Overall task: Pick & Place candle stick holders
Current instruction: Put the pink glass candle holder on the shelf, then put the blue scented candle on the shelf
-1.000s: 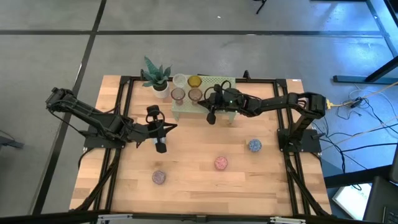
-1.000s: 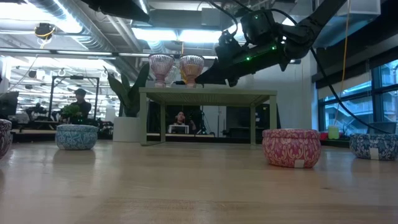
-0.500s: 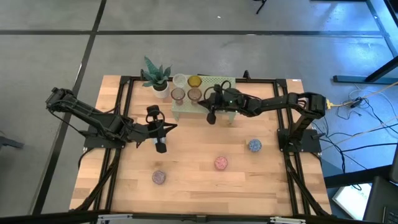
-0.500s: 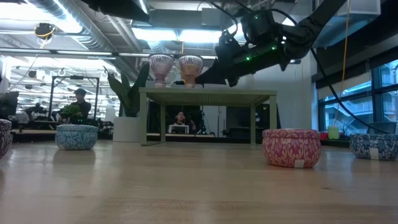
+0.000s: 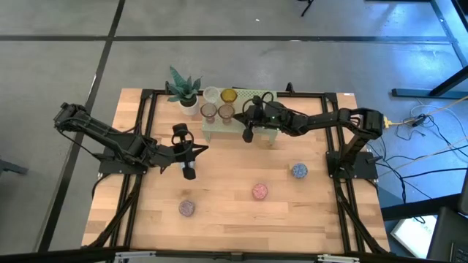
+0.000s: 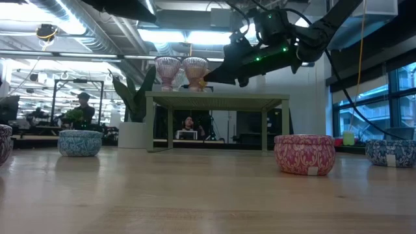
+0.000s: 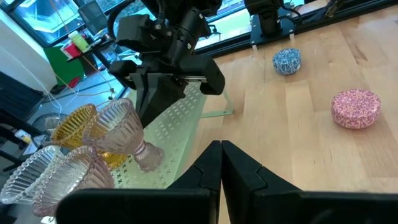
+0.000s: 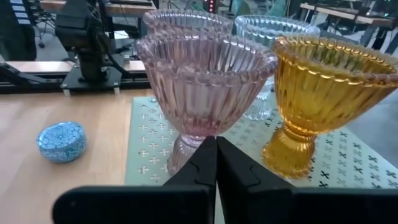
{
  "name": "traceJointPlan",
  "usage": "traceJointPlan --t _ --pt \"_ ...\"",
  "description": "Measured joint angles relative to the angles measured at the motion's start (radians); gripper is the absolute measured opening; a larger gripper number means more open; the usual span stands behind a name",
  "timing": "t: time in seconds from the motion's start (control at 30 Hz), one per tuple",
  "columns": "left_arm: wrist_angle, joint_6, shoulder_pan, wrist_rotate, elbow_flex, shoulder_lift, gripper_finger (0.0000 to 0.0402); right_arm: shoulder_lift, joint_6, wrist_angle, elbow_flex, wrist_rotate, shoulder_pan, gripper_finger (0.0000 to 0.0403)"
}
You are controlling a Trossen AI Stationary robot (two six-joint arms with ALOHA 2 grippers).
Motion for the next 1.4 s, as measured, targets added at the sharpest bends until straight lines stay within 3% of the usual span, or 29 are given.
traceJointPlan --t 0.33,0.47,0.77,1.0,1.17,1.4 --pt "0.0 -0.004 0.0 0.0 0.0 0.0 0.0004 -0.004 -0.004 -0.033 0.0 0.0 0.0 0.0006" --pt "-0.001 -0.028 0.0 0.001 0.0 0.0 0.0004 -0.046 -0.003 -0.145 0.0 0.0 0.003 0.0006" --pt "-0.008 -0.091 0.0 0.101 0.0 0.0 0.0004 -0.288 -0.056 -0.429 0.0 0.0 0.104 0.0006" --pt "-0.015 -0.123 0.0 0.101 0.0 0.0 0.0004 -0.473 -0.061 -0.5 0.0 -0.004 0.227 0.001" --pt "-0.015 -0.124 0.0 0.098 0.0 0.0 0.0004 -0.521 -0.105 -0.523 0.0 -0.003 0.268 0.0047" --pt "-0.014 -0.151 0.0 0.098 0.0 0.0 0.0004 -0.526 -0.059 -0.583 0.0 0.007 0.264 0.0134"
